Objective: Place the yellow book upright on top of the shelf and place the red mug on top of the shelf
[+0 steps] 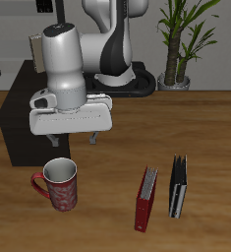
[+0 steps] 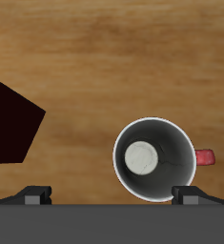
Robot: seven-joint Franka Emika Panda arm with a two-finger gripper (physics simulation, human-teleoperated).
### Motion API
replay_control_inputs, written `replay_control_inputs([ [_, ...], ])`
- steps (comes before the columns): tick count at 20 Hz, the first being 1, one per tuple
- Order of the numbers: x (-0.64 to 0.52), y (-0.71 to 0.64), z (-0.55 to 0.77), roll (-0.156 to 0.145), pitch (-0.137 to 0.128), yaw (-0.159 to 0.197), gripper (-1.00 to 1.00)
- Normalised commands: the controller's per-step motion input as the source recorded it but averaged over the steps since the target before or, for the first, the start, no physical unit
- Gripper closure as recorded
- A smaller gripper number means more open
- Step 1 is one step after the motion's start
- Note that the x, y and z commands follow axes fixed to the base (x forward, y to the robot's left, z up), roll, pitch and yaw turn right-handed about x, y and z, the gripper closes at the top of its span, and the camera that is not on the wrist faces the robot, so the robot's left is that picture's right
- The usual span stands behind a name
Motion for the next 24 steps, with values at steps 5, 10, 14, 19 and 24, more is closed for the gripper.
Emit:
replay_control_inputs([
  [5, 0.06, -0.06, -0.03, 0.013, 0.042, -0.008, -1.0],
  [10, 0.09, -0.03, -0.15, -0.01, 0.051, -0.004, -1.0],
  [14, 0.05, 0.05, -0.15, -0.012, 0.011, 0.031, -1.0],
  [19, 0.02, 0.04, -0.16, -0.017, 0.008, 0.014, -1.0],
  [24, 0.02, 0.02, -0.15, -0.014, 0.013, 0.003, -1.0],
])
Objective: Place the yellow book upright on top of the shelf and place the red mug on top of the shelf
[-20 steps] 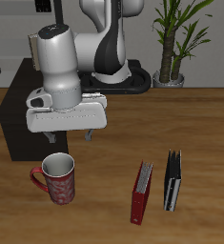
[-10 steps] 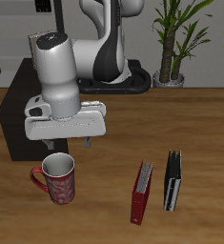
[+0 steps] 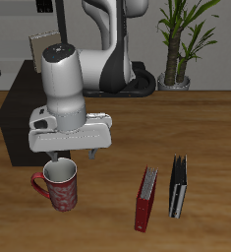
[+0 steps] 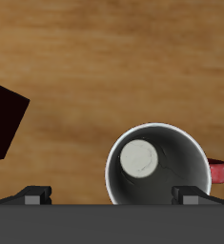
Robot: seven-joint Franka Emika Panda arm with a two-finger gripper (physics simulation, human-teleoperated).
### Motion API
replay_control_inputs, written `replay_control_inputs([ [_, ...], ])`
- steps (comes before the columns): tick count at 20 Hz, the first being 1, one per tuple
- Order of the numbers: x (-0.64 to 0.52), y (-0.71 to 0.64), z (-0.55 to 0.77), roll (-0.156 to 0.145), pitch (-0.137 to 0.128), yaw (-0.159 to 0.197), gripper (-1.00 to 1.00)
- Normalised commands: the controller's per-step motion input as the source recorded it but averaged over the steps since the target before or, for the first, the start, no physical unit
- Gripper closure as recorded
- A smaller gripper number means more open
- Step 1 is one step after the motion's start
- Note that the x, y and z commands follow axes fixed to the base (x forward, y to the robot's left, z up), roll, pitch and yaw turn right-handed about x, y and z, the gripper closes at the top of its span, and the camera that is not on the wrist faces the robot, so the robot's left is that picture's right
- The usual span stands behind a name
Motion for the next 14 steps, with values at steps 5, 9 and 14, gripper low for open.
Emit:
replay_control_inputs([
  [5, 0.02, 0.11, -0.22, -0.003, 0.017, 0.013, -1.0],
  [9, 0.0, 0.12, -0.28, 0.016, 0.044, -0.006, -1.0],
  [14, 0.01, 0.0, -0.36, 0.004, 0.032, 0.027, -1.0],
])
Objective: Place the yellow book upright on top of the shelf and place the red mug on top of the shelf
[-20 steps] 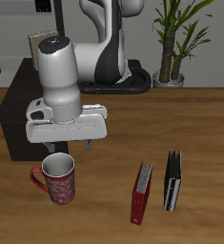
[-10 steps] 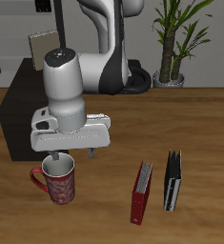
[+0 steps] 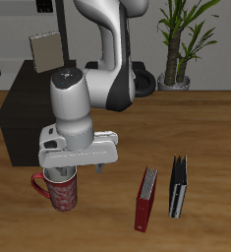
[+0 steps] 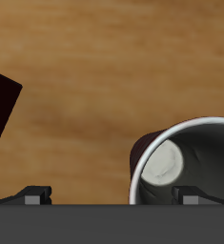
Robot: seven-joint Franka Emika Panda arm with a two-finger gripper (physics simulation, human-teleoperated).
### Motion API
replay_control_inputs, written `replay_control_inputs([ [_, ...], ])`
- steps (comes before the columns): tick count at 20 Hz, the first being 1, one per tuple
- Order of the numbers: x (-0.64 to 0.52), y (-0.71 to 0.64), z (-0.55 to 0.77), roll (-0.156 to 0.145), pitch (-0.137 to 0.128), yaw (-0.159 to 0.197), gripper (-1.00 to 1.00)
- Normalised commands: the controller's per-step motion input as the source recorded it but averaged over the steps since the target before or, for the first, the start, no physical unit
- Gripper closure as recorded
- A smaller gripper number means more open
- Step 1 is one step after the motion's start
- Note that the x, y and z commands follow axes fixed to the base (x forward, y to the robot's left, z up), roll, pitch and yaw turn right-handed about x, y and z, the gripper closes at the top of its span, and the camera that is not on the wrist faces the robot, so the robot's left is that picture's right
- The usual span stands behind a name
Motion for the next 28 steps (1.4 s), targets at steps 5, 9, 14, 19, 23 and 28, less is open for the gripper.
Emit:
replay_control_inputs([
  [5, 0.04, -0.11, -0.42, -0.036, 0.072, 0.032, -1.0],
  [9, -0.03, -0.07, -0.2, -0.008, 0.043, -0.018, 1.0],
  [14, -0.05, 0.01, -0.08, 0.002, 0.016, 0.004, 1.0],
  [19, -0.02, -0.01, 0.05, 0.01, -0.001, -0.005, 1.0],
  [23, -0.01, -0.12, 0.16, -0.014, -0.013, 0.003, 1.0],
  [28, -0.14, -0.05, 0.48, 0.012, -0.068, -0.023, 1.0],
])
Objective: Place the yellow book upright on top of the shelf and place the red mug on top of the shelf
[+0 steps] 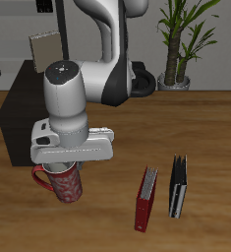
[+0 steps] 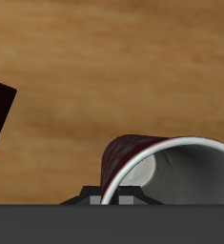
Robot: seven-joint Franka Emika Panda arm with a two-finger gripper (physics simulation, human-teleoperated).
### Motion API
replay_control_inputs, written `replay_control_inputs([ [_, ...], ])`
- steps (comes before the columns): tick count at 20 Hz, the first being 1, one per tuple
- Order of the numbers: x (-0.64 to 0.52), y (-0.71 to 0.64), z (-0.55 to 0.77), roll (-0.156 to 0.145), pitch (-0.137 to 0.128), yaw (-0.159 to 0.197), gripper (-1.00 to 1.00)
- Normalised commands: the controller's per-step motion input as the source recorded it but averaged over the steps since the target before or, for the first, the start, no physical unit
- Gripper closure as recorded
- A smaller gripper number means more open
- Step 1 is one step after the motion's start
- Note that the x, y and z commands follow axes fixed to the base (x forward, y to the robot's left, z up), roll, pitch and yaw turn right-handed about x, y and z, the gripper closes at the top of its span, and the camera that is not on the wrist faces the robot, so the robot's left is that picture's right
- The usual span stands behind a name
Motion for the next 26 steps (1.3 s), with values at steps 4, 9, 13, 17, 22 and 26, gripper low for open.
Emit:
replay_control_inputs([
  [4, -0.32, 0.0, 0.75, 0.021, -0.083, -0.041, 1.0],
  [9, -0.31, 0.06, 0.66, -0.015, -0.07, -0.046, 1.0],
  [13, -0.22, 0.09, 0.51, 0.008, -0.088, -0.004, 1.0],
  [17, -0.37, -0.02, 0.75, -0.046, -0.13, -0.014, 1.0],
  [22, -0.18, -0.08, 0.4, -0.043, -0.046, -0.035, 1.0],
  [26, -0.39, -0.12, 0.54, -0.072, -0.077, -0.019, 1.0],
])
